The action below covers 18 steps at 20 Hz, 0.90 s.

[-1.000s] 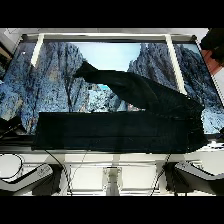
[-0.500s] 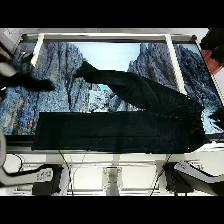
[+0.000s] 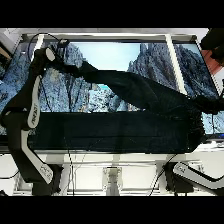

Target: Fold the clothes and pants, and hang the long-sleeved shirts on hangers.

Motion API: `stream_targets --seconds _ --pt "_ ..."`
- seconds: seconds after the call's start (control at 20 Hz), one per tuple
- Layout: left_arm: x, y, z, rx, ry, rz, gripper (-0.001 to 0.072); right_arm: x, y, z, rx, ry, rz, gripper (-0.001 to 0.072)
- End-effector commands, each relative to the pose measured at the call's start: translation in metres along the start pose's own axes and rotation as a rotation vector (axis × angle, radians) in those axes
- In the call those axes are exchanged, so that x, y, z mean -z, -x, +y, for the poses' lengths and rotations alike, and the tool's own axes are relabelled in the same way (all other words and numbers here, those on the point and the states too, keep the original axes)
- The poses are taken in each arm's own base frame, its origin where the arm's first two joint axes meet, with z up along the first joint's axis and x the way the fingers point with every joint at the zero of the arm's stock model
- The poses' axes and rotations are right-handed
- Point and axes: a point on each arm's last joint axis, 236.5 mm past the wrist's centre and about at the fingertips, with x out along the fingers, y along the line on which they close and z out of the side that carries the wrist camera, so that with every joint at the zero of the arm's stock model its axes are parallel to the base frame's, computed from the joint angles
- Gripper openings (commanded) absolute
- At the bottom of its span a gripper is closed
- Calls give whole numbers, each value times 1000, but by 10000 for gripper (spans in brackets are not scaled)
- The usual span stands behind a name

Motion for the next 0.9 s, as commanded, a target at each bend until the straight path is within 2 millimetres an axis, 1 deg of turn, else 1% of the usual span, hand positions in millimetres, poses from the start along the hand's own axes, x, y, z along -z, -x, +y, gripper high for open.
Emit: stream_targets --seconds 0.0,0.15,0.25,0.3,0.35,0.4,0.45,0.5,0.6,0.65,0.7,0.75,0.8,0.85 --pt "7 -30 8 -20 -84 35 484 -3 -7 22 -19 57 -5 436" --pt "15 -49 11 -21 -90 51 476 -3 -8 26 -25 61 -7 436" --pt "13 -56 4 0 -118 37 466 -3 -8 26 -25 60 -7 436" --pt "8 -58 -2 15 -134 18 363 -3 -8 26 -25 60 -7 436" --pt "0 -59 -6 19 -139 -16 215 -3 -8 26 -25 60 -7 436" --pt "-9 -58 -6 8 -141 -50 108 -3 -8 26 -25 58 -7 436" --pt "-16 -57 -6 -4 -145 -77 24 -3 -8 26 -25 56 -5 436" --pt "-22 -56 -7 -10 -146 -97 23 -3 -8 26 -26 56 -3 436" --pt "-27 -50 -9 -12 -150 -109 22 -2 -8 26 -26 56 -2 436" --pt "-31 -42 -9 -15 -149 -116 21 -2 -8 26 -27 53 -2 435" --pt "-37 -29 -5 -37 -138 -131 21 -2 -8 26 -28 52 -1 435" --pt "-46 -8 2 -78 -128 -152 21 -2 -8 27 -30 51 1 435" --pt "-56 21 9 -121 -130 -177 21 0 -8 27 -32 51 6 436" --pt "-63 53 9 -142 -142 -193 21 1 -8 28 -34 51 11 435"
